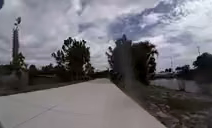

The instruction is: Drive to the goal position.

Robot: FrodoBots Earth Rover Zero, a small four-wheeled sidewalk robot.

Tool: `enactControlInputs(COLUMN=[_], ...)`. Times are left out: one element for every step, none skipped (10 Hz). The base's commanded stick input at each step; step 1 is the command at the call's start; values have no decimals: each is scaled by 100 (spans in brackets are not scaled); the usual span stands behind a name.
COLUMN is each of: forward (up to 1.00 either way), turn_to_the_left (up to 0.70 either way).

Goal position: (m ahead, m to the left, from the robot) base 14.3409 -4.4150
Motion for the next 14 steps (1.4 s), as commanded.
enactControlInputs(forward=[60, 60, 60, 60, 60, 60, 60, 60, 60, 60, 60, 60, 60, 60], turn_to_the_left=[6, 13, 13, 5, 1, 1, 1, 1, 1, 1, 1, 1, 1, 1])
